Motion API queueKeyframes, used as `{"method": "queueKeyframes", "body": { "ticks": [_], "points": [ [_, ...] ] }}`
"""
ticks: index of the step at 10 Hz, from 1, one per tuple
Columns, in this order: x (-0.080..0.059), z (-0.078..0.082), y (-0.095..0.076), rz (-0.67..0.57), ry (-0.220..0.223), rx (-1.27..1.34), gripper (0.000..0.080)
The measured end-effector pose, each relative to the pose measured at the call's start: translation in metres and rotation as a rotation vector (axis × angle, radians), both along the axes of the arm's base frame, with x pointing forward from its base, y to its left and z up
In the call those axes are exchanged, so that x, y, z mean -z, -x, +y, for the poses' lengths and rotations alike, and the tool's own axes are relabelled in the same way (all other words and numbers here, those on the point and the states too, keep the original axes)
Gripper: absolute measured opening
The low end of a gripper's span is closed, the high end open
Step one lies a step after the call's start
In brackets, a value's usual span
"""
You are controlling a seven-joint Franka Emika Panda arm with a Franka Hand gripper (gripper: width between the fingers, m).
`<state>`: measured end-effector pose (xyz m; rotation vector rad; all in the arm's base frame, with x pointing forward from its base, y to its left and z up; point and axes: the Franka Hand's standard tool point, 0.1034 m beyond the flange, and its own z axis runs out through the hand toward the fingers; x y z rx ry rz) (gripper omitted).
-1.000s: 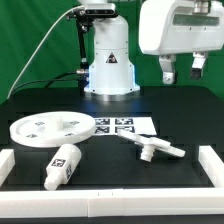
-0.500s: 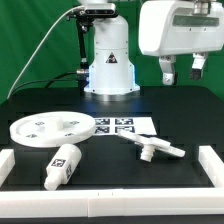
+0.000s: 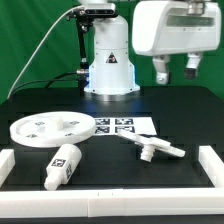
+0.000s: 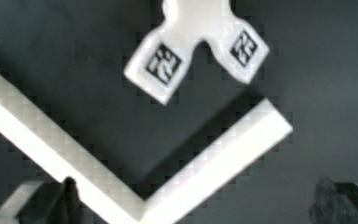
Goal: Assemble round table
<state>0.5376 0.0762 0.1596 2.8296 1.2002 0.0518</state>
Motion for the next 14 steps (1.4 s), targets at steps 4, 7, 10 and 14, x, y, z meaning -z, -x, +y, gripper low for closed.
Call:
{"method": "queueKeyframes", "body": {
  "ticks": [4, 7, 10, 14],
  "points": [
    [0.006, -0.018, 0.005, 0.036, -0.012, 0.033, 0.0649],
    [0.032, -0.027, 0.004, 0.033, -0.019, 0.049, 0.0649],
    [0.074, -0.025, 0.005, -0.011, -0.06, 0.073, 0.0649],
    [0.089, -0.024, 0.016, -0.03, -0.071, 0.072, 0.0649]
  ]
}}
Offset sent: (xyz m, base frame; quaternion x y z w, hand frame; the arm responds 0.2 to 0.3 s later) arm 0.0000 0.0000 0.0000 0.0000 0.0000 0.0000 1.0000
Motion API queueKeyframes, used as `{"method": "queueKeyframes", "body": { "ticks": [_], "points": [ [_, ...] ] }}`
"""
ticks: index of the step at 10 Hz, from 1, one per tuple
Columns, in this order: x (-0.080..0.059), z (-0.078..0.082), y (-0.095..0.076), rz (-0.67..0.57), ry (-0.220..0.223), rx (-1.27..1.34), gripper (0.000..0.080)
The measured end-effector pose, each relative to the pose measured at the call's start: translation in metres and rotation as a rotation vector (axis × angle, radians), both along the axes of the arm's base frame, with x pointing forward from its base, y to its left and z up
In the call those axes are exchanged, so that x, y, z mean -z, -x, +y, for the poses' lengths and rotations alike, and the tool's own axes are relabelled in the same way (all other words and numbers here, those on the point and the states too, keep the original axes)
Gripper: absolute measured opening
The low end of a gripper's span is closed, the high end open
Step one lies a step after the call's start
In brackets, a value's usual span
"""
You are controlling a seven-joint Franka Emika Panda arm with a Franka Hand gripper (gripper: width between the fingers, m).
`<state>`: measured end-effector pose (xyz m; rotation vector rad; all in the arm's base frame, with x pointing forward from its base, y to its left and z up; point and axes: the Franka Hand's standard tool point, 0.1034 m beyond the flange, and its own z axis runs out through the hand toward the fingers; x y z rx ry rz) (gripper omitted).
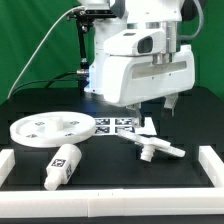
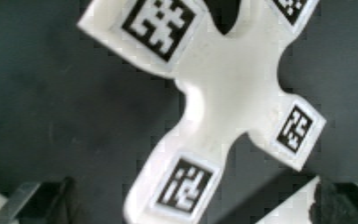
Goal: Assemble round table
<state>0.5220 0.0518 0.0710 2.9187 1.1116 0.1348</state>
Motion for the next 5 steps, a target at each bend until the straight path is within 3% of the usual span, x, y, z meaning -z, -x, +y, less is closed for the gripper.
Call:
{"method": "queueKeyframes", "body": {
  "ticks": [5],
  "points": [
    [0.04, 0.007, 0.011, -0.014, -0.02, -0.009, 0.0649]
  ]
}}
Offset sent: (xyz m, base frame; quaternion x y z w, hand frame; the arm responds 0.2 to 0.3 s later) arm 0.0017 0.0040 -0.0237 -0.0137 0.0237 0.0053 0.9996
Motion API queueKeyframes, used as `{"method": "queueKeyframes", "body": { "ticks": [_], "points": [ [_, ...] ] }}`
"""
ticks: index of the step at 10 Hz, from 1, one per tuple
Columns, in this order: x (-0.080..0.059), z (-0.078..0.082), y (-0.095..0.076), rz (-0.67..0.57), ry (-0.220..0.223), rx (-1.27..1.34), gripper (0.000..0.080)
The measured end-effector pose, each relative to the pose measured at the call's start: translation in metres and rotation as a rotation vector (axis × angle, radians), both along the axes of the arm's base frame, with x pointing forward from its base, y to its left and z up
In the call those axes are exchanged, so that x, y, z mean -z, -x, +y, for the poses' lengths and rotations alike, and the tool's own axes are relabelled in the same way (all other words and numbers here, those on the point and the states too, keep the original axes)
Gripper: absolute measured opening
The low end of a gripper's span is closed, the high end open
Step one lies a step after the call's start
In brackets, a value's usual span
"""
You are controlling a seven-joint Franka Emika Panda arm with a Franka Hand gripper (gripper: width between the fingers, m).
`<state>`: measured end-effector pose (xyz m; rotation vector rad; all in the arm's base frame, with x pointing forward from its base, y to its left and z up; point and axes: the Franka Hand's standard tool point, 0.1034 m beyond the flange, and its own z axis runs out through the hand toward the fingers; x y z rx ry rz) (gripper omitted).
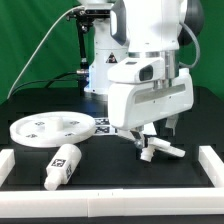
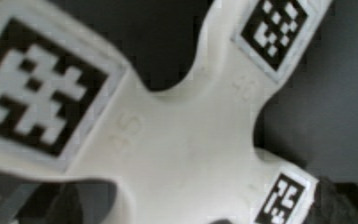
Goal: Assemble round table
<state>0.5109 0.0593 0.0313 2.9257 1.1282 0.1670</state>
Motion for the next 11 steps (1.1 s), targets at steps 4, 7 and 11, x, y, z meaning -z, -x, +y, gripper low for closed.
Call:
{"method": "queueKeyframes", "body": {
  "ticks": [4, 7, 11],
  "points": [
    [0.013, -0.015, 0.003, 0.008, 0.003, -0.017, 0.0649],
    [0.012, -0.014, 0.003, 0.008, 0.003, -0.018, 0.0402],
    [0.012, -0.014, 0.003, 0.012, 0.003, -0.017, 0.0403]
  ]
}}
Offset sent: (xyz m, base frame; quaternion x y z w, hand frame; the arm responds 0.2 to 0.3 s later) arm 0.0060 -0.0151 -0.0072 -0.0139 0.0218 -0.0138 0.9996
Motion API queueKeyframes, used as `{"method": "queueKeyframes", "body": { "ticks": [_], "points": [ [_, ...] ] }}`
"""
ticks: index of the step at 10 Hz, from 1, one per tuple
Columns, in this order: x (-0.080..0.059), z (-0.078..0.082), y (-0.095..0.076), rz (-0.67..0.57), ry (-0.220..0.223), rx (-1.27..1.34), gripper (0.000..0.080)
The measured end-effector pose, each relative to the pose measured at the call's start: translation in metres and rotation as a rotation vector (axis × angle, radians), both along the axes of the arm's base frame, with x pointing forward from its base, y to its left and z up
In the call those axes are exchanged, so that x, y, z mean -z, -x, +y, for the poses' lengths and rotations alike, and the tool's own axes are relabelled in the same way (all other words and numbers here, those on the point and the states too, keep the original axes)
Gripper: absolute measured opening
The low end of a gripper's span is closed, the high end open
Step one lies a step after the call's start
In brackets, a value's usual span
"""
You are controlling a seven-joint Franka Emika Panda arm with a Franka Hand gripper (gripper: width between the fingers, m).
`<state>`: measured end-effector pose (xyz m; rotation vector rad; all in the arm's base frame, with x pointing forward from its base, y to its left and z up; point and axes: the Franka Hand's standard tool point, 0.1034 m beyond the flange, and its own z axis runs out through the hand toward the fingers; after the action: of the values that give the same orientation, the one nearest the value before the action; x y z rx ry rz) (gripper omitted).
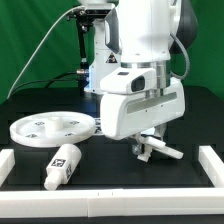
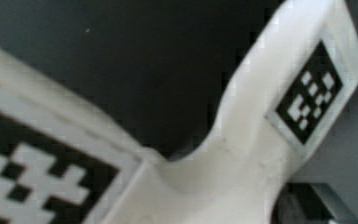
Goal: Assemble round table
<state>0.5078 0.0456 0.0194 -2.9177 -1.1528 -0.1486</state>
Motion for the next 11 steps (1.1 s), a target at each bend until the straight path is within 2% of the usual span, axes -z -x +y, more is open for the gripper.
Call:
{"method": "queueKeyframes", "body": {
  "ticks": [1, 2, 4, 5, 9, 11],
  "points": [
    [-0.006, 0.001, 0.005, 0.042, 0.002, 0.021, 0.0403],
    [-0.018, 0.01, 0.008, 0.042, 0.001, 0.035, 0.0403],
    [-0.037, 0.041, 0.034, 0.041, -0.005, 0.114, 0.0403],
    [-0.04, 0.051, 0.042, 0.035, -0.007, 0.123, 0.0403],
    [-0.035, 0.048, 0.045, 0.046, -0.003, 0.104, 0.0403],
    [-0.018, 0.04, 0.077, 0.083, -0.006, 0.171, 0.0403]
  ]
}}
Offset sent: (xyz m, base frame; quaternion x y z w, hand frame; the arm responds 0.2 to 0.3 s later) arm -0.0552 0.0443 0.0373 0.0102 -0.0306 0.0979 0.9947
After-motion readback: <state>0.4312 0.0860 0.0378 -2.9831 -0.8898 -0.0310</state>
